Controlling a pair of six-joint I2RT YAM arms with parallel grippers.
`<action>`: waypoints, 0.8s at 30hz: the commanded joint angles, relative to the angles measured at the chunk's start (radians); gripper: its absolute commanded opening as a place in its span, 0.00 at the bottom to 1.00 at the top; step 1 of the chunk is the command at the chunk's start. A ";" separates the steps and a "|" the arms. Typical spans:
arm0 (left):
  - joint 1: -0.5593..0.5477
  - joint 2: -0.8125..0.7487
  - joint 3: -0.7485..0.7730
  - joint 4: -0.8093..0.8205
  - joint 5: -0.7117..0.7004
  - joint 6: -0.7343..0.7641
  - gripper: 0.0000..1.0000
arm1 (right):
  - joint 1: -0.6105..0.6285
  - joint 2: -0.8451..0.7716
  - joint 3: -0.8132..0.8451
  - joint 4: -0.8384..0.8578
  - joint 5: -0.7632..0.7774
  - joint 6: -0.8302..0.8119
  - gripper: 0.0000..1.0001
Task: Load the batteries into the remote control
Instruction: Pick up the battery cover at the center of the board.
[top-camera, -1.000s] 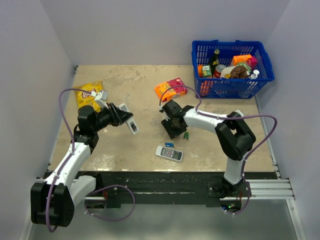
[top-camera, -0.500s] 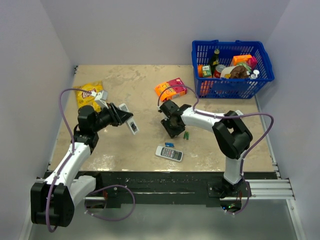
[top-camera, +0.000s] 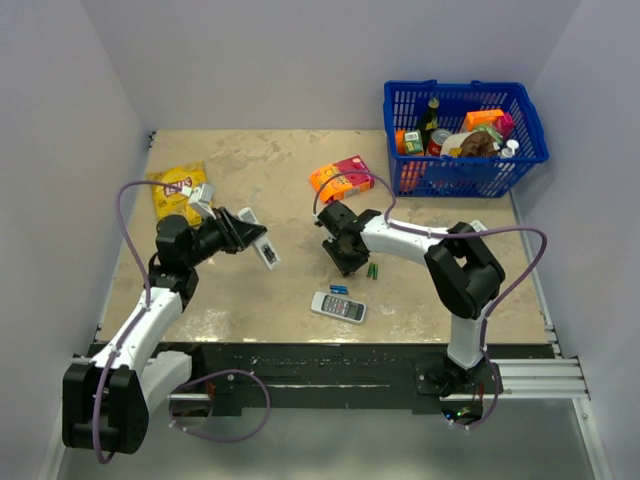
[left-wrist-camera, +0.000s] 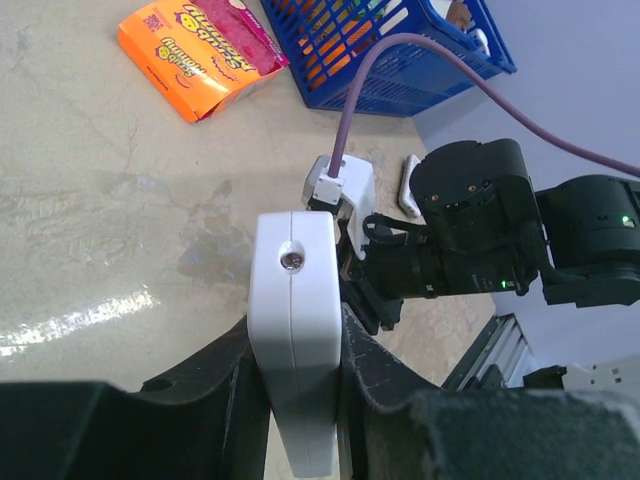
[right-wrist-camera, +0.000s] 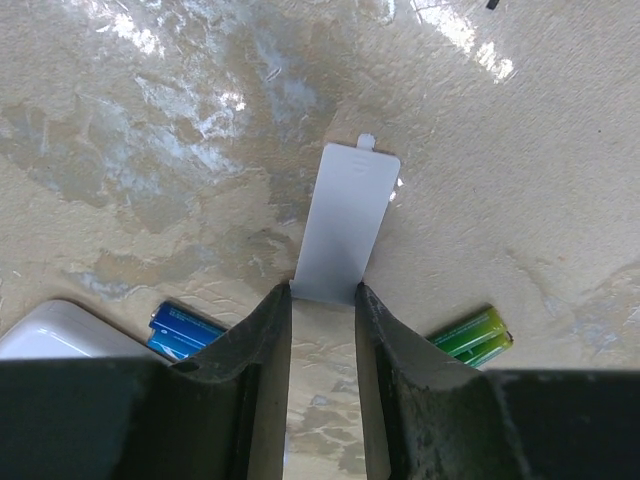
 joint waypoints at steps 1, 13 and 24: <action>0.009 -0.005 -0.066 0.217 -0.020 -0.143 0.05 | 0.010 -0.062 -0.033 0.005 0.032 -0.038 0.10; -0.014 0.219 -0.270 0.720 -0.132 -0.285 0.04 | 0.039 -0.198 -0.073 0.087 0.012 -0.131 0.03; -0.074 0.418 -0.299 1.049 -0.155 -0.340 0.02 | 0.191 -0.254 0.050 0.004 0.006 -0.183 0.00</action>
